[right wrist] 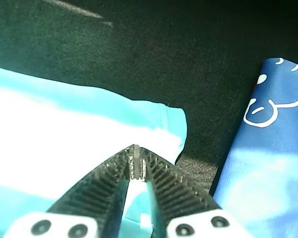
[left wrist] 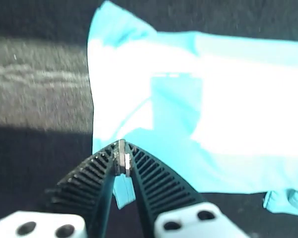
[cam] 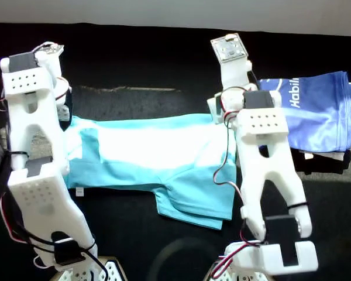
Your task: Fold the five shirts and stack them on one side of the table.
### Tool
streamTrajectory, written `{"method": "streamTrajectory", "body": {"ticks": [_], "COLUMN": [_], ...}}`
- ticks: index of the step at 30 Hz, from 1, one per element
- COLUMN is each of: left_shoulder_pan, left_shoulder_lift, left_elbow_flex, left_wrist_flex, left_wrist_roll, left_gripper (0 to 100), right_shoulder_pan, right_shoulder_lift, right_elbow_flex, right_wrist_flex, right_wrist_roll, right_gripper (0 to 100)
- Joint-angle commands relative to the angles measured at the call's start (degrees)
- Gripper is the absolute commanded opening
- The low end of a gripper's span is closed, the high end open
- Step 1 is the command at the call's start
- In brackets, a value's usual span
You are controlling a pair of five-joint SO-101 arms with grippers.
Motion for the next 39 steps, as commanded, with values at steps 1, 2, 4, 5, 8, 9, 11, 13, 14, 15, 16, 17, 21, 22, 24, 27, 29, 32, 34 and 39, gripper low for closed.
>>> {"method": "streamTrajectory", "body": {"ticks": [1, 2, 4, 5, 8, 9, 11, 13, 14, 15, 16, 17, 21, 22, 24, 27, 29, 32, 34, 39], "left_shoulder_pan": [-0.5, -0.5, -0.9, -1.8, -5.2, -6.5, -8.7, -10.2, -10.9, -11.5, -11.8, -12.1, -11.6, -11.4, -10.7, -9.3, -8.7, -7.8, -6.7, -5.8], "left_shoulder_lift": [-15.7, -18.5, -23.0, -24.7, -27.2, -27.3, -27.3, -27.3, -27.3, -27.3, -27.3, -27.2, -27.1, -27.1, -27.1, -27.1, -27.1, -27.3, -27.6, -27.3], "left_elbow_flex": [19.8, 24.7, 34.4, 39.1, 49.7, 51.7, 54.4, 55.2, 55.2, 55.1, 55.2, 55.4, 56.8, 56.8, 57.0, 57.1, 57.1, 56.6, 55.7, 51.0], "left_wrist_flex": [0.3, -0.5, -5.4, -8.6, -17.7, -19.6, -22.3, -23.9, -24.3, -24.7, -25.2, -25.9, -28.1, -28.1, -28.0, -27.9, -28.2, -28.2, -27.9, -27.8], "left_wrist_roll": [0.5, 0.4, 0.4, 0.4, 0.4, 0.4, 0.4, 0.4, 0.4, 0.4, 0.4, 0.4, 0.3, 0.4, 0.4, 0.4, 0.4, 0.5, 0.5, 0.5], "left_gripper": [3, 5, 9, 11, 12, 12, 12, 12, 12, 12, 12, 12, 12, 12, 12, 10, 2, 1, 1, 1], "right_shoulder_pan": [-1.3, -1.5, -1.5, -1.5, -1.5, -1.5, -1.5, -1.5, -1.5, -1.5, -1.5, -1.5, -1.5, -1.5, -1.5, -1.5, -1.5, -1.5, -1.5, -1.5], "right_shoulder_lift": [-8.8, -10.0, -11.7, -12.2, -12.7, -12.8, -12.9, -12.9, -12.9, -12.9, -13.0, -13.0, -13.0, -13.0, -13.0, -13.0, -13.0, -13.0, -13.0, -13.0], "right_elbow_flex": [3.7, 4.9, 6.5, 6.8, 7.1, 7.1, 7.1, 7.3, 7.3, 7.3, 7.3, 7.1, 7.0, 7.0, 7.0, 7.1, 7.3, 7.3, 7.3, 7.3], "right_wrist_flex": [1.5, 1.9, 3.1, 3.7, 5.9, 6.5, 7.2, 7.2, 7.2, 7.2, 7.2, 7.2, 7.2, 7.2, 7.1, 7.1, 7.1, 7.1, 7.1, 7.1], "right_wrist_roll": [-0.3, -0.3, -0.3, -0.3, -0.3, -0.3, -0.3, -0.3, -0.3, -0.3, -0.3, -0.3, -0.3, -0.3, -0.3, -0.3, -0.3, -0.3, -0.3, -0.4], "right_gripper": [0.7, 0.7, 0.7, 0.7, 0.7, 0.7, 0.7, 0.7, 0.7, 0.7, 0.7, 0.7, 0.7, 0.7, 0.7, 0.7, 0.7, 0.7, 0.7, 0.7]}}
